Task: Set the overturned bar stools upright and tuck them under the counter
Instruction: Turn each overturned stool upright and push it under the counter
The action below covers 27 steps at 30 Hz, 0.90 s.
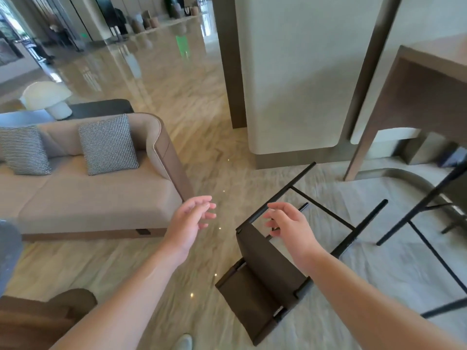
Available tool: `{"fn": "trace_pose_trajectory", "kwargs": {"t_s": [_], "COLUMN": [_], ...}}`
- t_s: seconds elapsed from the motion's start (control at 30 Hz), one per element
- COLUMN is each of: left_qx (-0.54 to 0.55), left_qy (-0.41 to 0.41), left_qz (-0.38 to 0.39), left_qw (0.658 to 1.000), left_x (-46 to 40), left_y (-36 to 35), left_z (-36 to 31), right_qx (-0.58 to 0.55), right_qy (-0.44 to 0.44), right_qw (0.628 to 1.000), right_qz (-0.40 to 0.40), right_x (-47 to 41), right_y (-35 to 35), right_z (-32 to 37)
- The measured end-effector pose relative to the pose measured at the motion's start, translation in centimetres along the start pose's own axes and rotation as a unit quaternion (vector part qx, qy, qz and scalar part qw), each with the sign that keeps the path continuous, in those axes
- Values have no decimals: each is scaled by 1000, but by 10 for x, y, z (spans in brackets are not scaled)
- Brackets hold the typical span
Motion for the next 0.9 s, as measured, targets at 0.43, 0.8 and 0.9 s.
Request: {"fn": "trace_pose_trajectory", "kwargs": {"t_s": [0.43, 0.8, 0.9], "left_qx": [9, 4, -7], "left_qy": [-33, 1, 20], "left_qz": [247, 326, 337], "left_qw": [968, 945, 941], "left_x": [-212, -231, -226], "left_y": [124, 120, 100], "left_z": [48, 86, 109], "right_qx": [-24, -18, -24], "right_qy": [-1, -30, -48], "right_qw": [969, 937, 933], "right_qz": [-247, -346, -355], "right_x": [-84, -67, -66], "right_y": [-176, -209, -199], "right_z": [-45, -75, -105]}}
Point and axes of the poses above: each hand's wrist, its own x-axis away from the middle knuckle, its own y-axis out of the back of the hand, z = x × y, the point moved 5 cm from there along -x, towards the middle knuckle, and after that the axes turned 9 degrees about -x, right-handed, at the moved point
